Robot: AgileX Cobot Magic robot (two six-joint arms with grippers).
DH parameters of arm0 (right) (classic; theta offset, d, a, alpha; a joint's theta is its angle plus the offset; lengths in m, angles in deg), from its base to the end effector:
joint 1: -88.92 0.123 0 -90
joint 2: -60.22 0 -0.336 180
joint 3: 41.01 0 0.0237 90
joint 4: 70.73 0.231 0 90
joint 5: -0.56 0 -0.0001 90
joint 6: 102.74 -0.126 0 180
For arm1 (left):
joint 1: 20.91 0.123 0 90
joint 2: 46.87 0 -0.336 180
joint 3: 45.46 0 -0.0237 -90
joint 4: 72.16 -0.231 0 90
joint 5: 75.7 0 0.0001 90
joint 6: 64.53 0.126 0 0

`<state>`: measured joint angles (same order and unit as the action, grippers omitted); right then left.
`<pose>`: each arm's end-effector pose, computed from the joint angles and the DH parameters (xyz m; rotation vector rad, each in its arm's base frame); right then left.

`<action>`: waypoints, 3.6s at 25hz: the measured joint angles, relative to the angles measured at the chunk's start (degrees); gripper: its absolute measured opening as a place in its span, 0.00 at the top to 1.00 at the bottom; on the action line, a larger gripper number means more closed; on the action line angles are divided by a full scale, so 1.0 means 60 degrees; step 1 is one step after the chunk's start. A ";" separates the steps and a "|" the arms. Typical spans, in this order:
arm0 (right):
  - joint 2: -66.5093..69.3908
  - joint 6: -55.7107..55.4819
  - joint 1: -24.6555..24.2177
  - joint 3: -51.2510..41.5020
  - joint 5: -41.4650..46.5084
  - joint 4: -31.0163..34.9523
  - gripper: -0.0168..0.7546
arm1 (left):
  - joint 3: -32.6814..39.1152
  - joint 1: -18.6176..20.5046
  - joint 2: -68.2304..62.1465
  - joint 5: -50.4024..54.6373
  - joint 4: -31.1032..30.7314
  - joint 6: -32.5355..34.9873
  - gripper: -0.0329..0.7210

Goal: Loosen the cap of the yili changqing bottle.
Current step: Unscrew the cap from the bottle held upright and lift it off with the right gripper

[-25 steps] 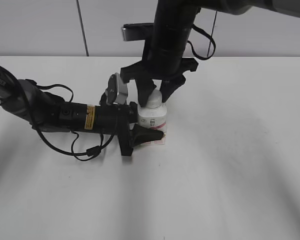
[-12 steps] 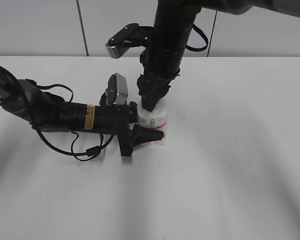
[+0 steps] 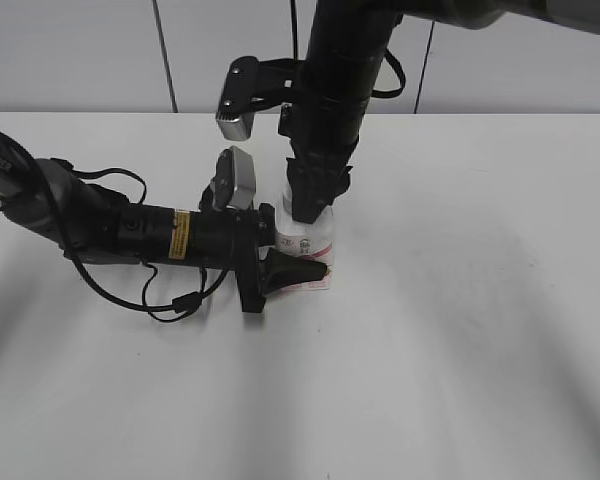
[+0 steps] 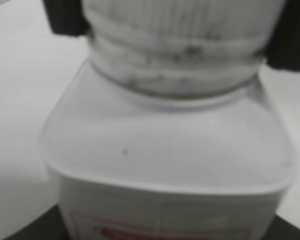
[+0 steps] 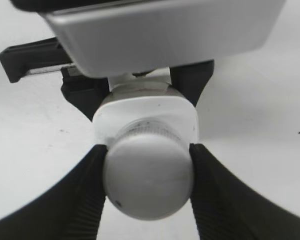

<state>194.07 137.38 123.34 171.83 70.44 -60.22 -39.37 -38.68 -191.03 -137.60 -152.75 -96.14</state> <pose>0.3873 0.2915 0.2220 -2.1102 2.0484 0.2027 0.3978 -0.2426 0.0884 1.3844 1.5086 -0.9796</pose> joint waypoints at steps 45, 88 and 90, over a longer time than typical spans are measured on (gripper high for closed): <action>-0.0030 0.1085 0.0009 0.0000 -0.0047 0.0308 0.31 | 0.0000 0.0000 0.0000 -0.0002 0.0010 0.0019 0.46; -0.0927 -1.2591 0.0009 0.0000 -0.0006 -0.0072 0.31 | 0.0000 0.0000 0.0000 0.0005 0.0054 -0.0006 0.46; -0.0927 -1.2809 0.0009 0.0000 -0.0006 -0.0072 0.31 | 0.0000 0.0000 0.0000 0.0016 0.0061 -0.0006 0.46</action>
<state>188.51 60.53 123.39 171.83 70.41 -60.65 -39.37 -38.68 -191.03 -137.50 -152.38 -96.18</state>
